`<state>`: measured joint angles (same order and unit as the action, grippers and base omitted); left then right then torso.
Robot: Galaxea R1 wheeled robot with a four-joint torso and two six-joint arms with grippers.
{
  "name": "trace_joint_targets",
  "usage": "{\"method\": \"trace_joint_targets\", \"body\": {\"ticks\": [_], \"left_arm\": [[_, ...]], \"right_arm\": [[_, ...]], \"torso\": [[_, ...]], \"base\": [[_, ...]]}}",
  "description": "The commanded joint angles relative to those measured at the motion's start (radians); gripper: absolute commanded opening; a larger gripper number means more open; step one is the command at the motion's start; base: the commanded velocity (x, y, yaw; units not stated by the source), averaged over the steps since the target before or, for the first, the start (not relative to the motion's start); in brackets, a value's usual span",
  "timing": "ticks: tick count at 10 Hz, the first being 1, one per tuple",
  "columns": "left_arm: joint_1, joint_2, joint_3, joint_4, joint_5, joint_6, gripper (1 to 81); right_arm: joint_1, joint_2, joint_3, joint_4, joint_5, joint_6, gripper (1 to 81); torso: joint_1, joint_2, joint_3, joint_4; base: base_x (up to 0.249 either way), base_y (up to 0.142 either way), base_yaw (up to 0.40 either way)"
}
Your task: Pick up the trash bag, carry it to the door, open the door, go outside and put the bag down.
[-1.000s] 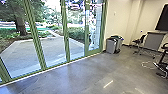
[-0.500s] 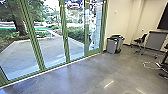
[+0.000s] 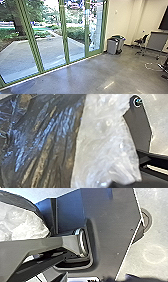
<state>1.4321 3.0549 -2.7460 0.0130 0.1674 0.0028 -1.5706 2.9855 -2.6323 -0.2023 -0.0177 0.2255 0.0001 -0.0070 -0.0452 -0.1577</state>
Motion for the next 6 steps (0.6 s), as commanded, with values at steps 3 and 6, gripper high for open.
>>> {"method": "trace_joint_targets", "body": {"ticks": [3,6], "left_arm": [[-0.057,-0.001,0.000,-0.007,0.066,0.005,1.0],[-0.057,-0.001,0.002,-0.005,0.064,0.005,1.0]], "right_arm": [[0.043,-0.004,0.006,-0.005,-0.059,-0.005,81.1],[0.045,-0.001,0.005,-0.005,-0.059,-0.005,81.1]], "torso": [[0.000,0.000,0.000,0.000],[0.000,0.000,0.000,0.000]], "base": [[0.163,0.000,0.000],[0.163,-0.045,0.000]]}}
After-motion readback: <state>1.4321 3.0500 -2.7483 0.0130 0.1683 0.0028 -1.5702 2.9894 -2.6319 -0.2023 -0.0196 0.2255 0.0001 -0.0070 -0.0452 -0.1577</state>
